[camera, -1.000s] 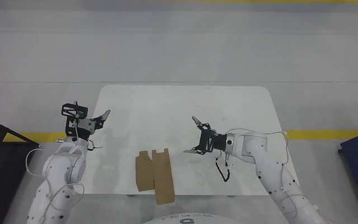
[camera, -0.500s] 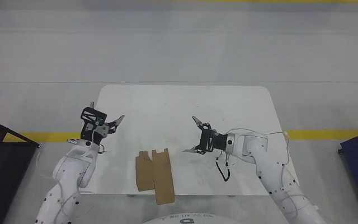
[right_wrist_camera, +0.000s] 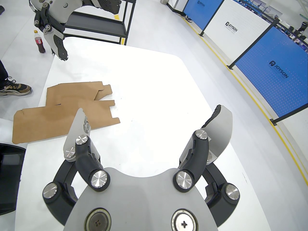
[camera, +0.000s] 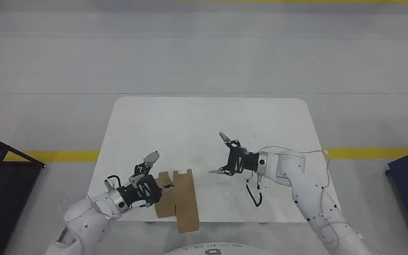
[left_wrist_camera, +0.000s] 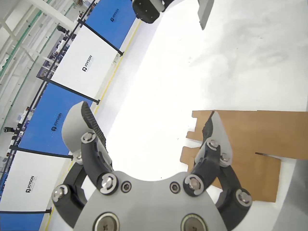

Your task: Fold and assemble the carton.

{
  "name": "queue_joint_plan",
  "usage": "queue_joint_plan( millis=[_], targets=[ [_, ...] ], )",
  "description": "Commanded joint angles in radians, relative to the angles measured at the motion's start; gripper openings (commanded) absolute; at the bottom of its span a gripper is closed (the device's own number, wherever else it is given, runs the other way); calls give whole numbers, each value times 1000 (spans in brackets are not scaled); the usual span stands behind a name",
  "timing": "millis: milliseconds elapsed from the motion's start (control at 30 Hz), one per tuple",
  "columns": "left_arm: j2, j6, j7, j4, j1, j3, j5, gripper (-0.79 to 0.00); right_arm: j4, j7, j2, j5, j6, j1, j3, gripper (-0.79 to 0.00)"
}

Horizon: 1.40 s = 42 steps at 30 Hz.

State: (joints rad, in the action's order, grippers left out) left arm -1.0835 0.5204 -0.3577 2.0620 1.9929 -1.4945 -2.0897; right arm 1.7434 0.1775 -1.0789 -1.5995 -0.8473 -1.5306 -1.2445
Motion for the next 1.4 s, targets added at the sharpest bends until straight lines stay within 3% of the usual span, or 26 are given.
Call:
queue_joint_plan(
  millis=[0,100,300,467,567,800,1000,1033,1100,1233,1367],
  targets=[
    [0,0,-1,0,0,0,-2,0,0,0,0,0,0,0,0,0],
    [3,13,-12,2,-4,15,-40,0,-6,6,1,15,3,0,-10,0],
    [32,33,-229,-73,-15,63,-288,0,-79,168,23,153,-12,-55,-185,0],
    [61,-28,-351,-110,4,129,-596,0,-99,296,36,174,-41,-108,-266,0],
    [76,-71,-410,-120,29,144,-704,0,-100,304,37,173,-44,-111,-269,0],
    [96,-124,-401,-102,82,147,-822,0,-100,304,37,173,-44,-111,-269,0],
    [107,-110,-427,-119,60,175,-869,0,-100,304,37,173,-44,-111,-269,0],
    [109,-101,-432,-127,50,183,-873,-12,-100,304,37,173,-44,-111,-269,0],
    [109,-86,-435,-148,25,204,-879,-126,-100,304,37,173,-44,-111,-269,0],
    [109,-88,-446,-190,-23,241,-860,-256,-100,304,37,173,-44,-111,-269,0],
    [109,-89,-441,-217,-60,272,-855,-268,-100,304,37,173,-44,-111,-269,0]
  ],
)
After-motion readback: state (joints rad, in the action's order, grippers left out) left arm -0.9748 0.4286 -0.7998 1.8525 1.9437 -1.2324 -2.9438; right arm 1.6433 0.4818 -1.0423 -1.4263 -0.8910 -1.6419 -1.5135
